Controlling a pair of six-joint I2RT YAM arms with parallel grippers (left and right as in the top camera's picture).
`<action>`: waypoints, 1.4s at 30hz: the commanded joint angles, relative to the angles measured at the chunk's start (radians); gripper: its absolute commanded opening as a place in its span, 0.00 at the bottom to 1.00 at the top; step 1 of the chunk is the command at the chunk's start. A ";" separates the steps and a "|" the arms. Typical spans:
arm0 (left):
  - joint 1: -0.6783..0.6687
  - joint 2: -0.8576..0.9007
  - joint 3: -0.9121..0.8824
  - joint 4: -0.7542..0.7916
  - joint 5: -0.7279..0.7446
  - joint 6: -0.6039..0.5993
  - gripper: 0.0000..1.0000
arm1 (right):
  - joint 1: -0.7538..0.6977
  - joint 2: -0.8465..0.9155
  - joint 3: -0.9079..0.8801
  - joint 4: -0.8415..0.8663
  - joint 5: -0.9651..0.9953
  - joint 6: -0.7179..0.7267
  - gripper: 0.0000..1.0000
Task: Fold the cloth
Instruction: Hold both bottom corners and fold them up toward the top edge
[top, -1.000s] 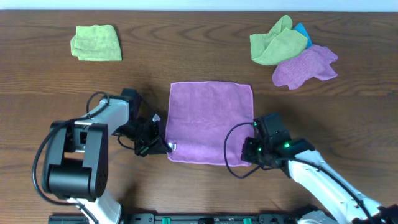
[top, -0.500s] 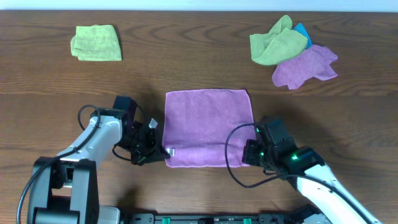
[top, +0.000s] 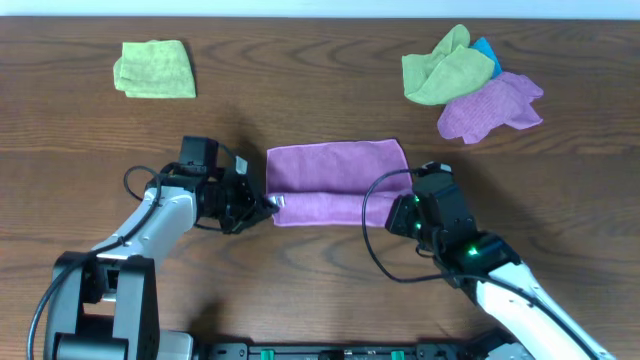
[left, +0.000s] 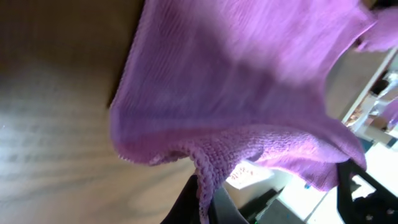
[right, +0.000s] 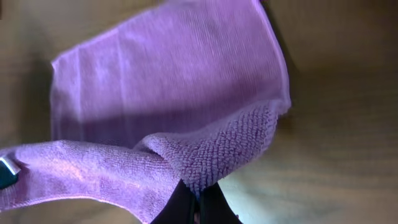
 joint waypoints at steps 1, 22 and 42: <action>0.006 -0.008 0.002 0.050 -0.004 -0.084 0.06 | -0.026 0.044 -0.004 0.041 0.037 0.003 0.01; 0.001 -0.007 0.003 0.307 -0.152 -0.257 0.06 | -0.123 0.299 0.010 0.429 0.036 -0.105 0.01; -0.048 0.131 0.003 0.494 -0.288 -0.287 0.06 | -0.132 0.529 0.127 0.531 0.051 -0.211 0.01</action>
